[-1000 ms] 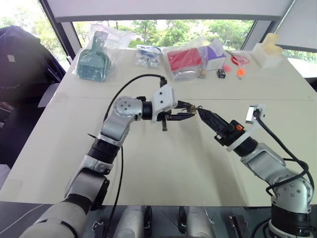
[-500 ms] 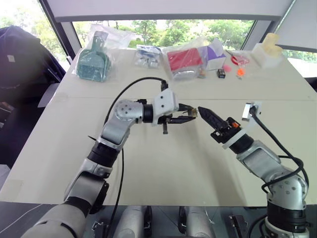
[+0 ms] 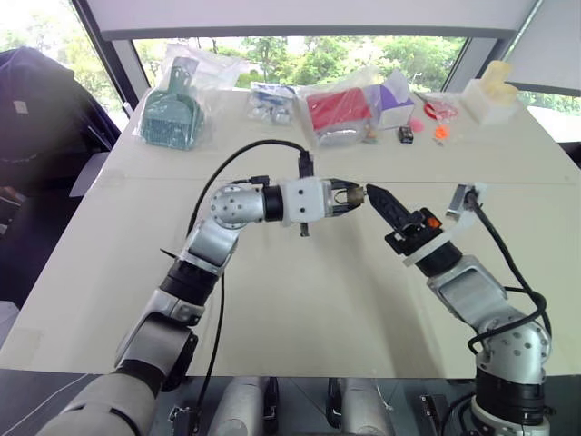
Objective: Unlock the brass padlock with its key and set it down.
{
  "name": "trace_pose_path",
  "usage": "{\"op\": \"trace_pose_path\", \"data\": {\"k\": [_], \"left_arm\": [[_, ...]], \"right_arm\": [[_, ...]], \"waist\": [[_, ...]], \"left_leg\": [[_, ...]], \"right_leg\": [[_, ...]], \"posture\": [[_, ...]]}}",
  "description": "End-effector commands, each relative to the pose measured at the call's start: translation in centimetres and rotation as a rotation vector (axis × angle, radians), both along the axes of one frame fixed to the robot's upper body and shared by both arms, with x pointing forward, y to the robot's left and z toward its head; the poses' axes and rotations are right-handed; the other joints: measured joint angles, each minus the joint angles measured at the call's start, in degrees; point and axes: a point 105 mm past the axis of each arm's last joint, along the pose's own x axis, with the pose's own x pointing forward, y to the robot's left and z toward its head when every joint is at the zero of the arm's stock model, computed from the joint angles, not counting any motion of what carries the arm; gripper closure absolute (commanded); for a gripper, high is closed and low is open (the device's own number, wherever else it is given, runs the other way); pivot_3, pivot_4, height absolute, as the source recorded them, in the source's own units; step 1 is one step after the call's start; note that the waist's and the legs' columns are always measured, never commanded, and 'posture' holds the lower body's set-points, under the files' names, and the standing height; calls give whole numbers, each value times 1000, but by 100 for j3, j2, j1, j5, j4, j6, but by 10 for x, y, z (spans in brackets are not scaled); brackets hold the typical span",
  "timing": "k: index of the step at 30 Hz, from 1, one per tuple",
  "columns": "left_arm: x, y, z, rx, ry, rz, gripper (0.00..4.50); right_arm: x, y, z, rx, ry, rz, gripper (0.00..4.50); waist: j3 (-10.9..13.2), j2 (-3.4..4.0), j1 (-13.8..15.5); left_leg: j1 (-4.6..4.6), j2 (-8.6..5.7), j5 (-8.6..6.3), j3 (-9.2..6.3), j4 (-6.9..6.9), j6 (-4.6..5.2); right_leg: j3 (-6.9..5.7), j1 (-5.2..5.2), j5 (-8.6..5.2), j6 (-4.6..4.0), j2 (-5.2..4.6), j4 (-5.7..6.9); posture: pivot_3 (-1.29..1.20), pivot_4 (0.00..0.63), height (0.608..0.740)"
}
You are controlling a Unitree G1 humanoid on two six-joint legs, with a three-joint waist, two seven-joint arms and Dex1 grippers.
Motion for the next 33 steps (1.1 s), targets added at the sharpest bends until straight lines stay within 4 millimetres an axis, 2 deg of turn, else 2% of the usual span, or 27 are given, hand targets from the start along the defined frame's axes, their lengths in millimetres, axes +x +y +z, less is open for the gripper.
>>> {"op": "trace_pose_path", "data": {"k": [1, 5, 15, 16, 20, 25, 27, 33], "left_arm": [[-13, -10, 31, -73, -200, -53, 3762], [-14, -13, 34, -75, -377, -36, 3762], [-15, -14, 22, -25, -584, -35, 3762], [-13, -13, 21, -27, -564, -27, 3762], [6, -9, 20, -84, -290, 39, 3762], [12, -6, 12, -33, -158, 17, 3762], [13, -4, 8, -3, -139, 5, 3762], [10, -4, 11, -8, -119, -20, 3762]], "right_arm": [[5, -4, -1, 48, 31, -36, 4457], [8, -6, -2, 101, 59, -62, 4457], [14, -10, -4, 242, 130, -112, 4457], [14, -10, -4, 247, 132, -114, 4457], [8, -16, 9, 172, 22, -109, 4457], [-7, -22, 22, -2, -97, -31, 2116], [-13, -21, 21, -98, -112, 14, 1156], [-11, -15, 16, -208, -121, 64, 1156]], "waist": [[0, 0, 0], [0, 0, -3], [0, 2, -8], [0, 2, -8], [0, 2, 7], [1, 4, -24], [1, 4, -35], [1, 3, -43]], "left_leg": [[0, 0, 0, 0, 0, 0], [0, 0, 0, 1, -2, 0], [0, 2, 0, 4, -7, 0], [0, 2, 0, 4, -7, 0], [-1, 1, 0, 6, -6, 0], [-1, 2, -1, 8, -7, 1], [1, 3, 0, 7, -8, 1], [2, 6, 0, 7, -7, 1]], "right_leg": [[0, 0, 1, 2, 0, 0], [0, -1, 7, 12, 0, 0], [0, -3, 9, 15, -1, 0], [0, -3, 9, 15, 0, 0], [0, -3, 9, 15, -1, 0], [0, -4, 8, 16, 0, -2], [0, -3, 8, 16, 0, -1], [-1, -3, 7, 14, 0, 0]], "posture": [[0, 150, 735], [0, 150, 735], [0, 150, 735], [0, 150, 735], [0, 150, 735], [0, 150, 735], [0, 150, 735], [0, 150, 735]]}}
